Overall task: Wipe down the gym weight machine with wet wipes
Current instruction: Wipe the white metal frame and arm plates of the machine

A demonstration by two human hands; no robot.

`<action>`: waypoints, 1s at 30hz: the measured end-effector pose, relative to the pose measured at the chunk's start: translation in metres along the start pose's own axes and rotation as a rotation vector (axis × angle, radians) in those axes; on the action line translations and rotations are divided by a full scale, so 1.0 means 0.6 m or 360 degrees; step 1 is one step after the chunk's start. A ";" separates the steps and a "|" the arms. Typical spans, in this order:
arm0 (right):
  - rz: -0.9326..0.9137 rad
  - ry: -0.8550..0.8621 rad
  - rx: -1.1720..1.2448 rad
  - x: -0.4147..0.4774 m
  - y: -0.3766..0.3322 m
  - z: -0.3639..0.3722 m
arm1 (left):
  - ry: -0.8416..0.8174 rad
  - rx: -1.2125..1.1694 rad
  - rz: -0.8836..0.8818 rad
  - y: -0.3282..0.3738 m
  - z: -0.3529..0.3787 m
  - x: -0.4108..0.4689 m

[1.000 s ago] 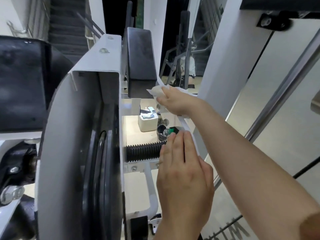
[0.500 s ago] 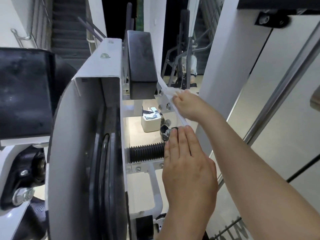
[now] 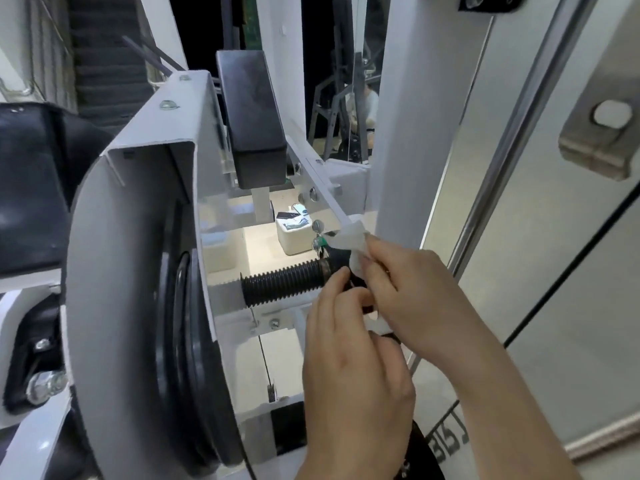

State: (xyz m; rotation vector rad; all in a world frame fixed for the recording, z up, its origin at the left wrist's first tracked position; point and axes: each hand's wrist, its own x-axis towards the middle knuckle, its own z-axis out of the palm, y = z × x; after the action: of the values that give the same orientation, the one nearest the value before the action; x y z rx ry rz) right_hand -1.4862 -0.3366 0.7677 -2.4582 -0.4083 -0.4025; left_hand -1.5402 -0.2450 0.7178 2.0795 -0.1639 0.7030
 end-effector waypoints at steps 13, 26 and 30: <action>0.0606 0.0213 0.0988 -0.053 0.023 0.005 | -0.0079 0.0482 0.0121 -0.004 -0.016 0.025; 0.0360 0.0370 0.0063 -0.045 -0.021 0.046 | -0.0169 0.0514 0.0175 0.000 -0.025 -0.018; 0.0342 0.0336 -0.0079 -0.030 -0.022 0.034 | -0.0257 0.0779 0.0301 -0.005 -0.024 -0.018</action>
State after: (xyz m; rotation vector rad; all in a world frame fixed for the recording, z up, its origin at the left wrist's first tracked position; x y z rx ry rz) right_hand -1.5036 -0.3177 0.7521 -2.4436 -0.0453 -0.5783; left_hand -1.5542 -0.2332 0.7162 2.6172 -0.3075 0.7410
